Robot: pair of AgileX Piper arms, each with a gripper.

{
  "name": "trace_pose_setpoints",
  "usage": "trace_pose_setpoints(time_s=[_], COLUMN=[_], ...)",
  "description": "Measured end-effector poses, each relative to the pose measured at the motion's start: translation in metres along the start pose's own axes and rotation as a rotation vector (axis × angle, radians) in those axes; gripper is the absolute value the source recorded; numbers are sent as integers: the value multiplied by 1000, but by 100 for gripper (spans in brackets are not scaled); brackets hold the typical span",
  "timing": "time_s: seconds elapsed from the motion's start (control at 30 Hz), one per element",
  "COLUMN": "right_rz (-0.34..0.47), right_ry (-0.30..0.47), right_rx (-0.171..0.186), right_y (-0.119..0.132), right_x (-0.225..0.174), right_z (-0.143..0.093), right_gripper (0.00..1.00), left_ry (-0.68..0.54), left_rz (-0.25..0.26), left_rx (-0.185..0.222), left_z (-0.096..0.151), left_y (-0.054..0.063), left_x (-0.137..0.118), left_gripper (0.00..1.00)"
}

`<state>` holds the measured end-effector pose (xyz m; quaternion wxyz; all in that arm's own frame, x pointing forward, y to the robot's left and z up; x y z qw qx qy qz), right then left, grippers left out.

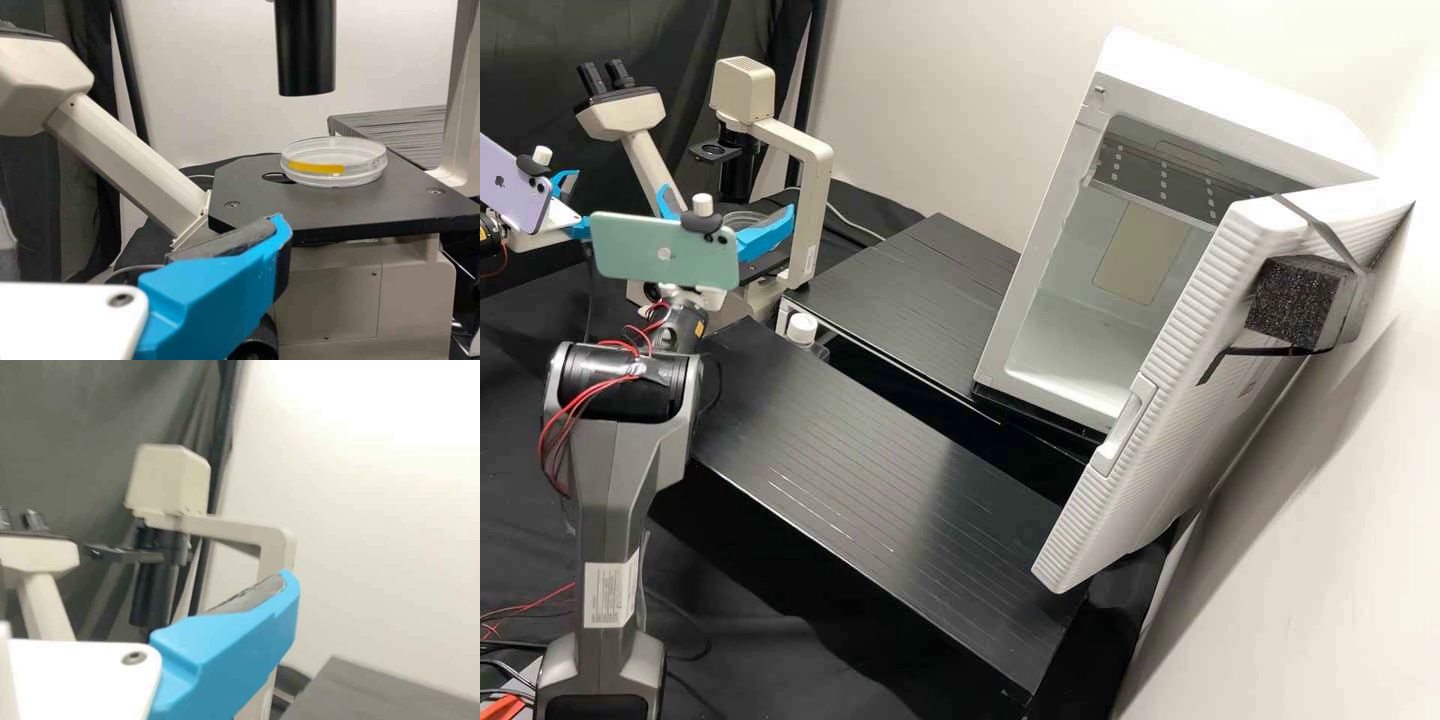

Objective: Take out the petri dish and place it under the microscope.

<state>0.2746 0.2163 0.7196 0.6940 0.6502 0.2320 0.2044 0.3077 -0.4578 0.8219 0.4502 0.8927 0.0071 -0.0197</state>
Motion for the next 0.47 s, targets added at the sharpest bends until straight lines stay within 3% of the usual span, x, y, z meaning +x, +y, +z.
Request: trace_pose_setpoints(time_s=[0.1,0.2,0.47], right_rz=[-25,-51,-74], right_ry=[3,-1,-58], right_rx=[3,30,34], right_y=[3,9,20], right_x=[-18,-40,-80], right_z=[0,1,11], right_gripper=[100,100,100], left_ry=[0,0,0], left_rz=[0,0,0], left_rx=[0,0,0], left_z=[0,0,0], left_y=[0,0,0], left_x=[0,0,0], left_gripper=[100,100,100])
